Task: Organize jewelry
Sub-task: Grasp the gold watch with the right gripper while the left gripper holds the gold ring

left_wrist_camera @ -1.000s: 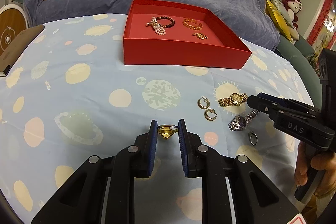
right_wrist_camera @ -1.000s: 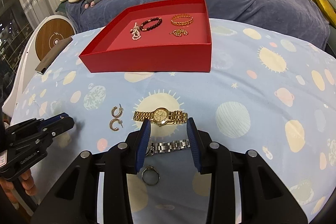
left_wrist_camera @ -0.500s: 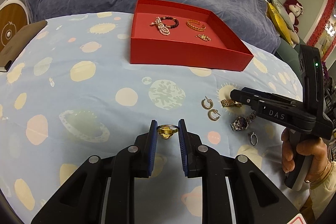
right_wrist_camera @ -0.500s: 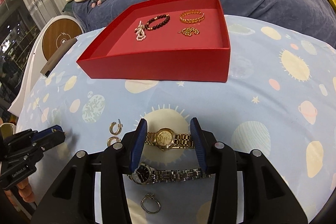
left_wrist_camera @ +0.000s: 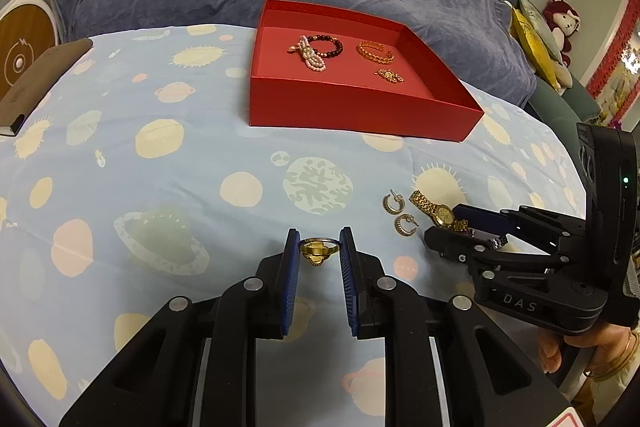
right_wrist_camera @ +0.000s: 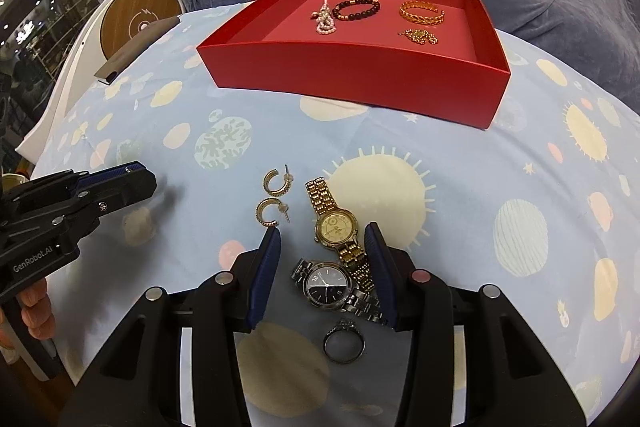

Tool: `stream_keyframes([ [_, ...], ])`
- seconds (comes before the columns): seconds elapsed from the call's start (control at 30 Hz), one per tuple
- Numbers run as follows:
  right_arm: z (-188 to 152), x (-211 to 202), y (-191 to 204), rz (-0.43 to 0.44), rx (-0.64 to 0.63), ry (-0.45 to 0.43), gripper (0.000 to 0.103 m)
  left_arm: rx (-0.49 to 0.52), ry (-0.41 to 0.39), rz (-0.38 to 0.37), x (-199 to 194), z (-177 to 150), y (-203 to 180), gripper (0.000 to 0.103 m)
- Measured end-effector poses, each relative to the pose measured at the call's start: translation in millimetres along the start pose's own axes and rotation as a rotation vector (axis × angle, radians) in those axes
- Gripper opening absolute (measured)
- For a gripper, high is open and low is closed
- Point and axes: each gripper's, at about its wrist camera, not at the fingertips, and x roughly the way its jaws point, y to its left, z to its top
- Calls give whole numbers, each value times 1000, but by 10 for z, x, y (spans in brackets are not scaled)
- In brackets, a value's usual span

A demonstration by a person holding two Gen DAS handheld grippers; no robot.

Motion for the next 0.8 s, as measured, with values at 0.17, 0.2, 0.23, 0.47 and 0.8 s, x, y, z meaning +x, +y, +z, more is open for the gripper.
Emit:
stream_keyframes([
  [0.17,26,25,12,-39,-25,-3,32,4,-3,-6,-14,9,-20,17],
  [0.2,24,21,1,-39,-23,-4,29,2,-3,-6,-12,15,-9,17],
  [0.23,22,19,-14,-47,-22,-3,25,-2,-2,-4,-10,17,4,17],
  [0.47,1,-12,-13,-54,-34,0,23,-10,1,-3,3,29,28,17],
  [0.8,8,-245,-53,-45,1,-60,22,-1,-13,-14,-27,53,-34,17],
])
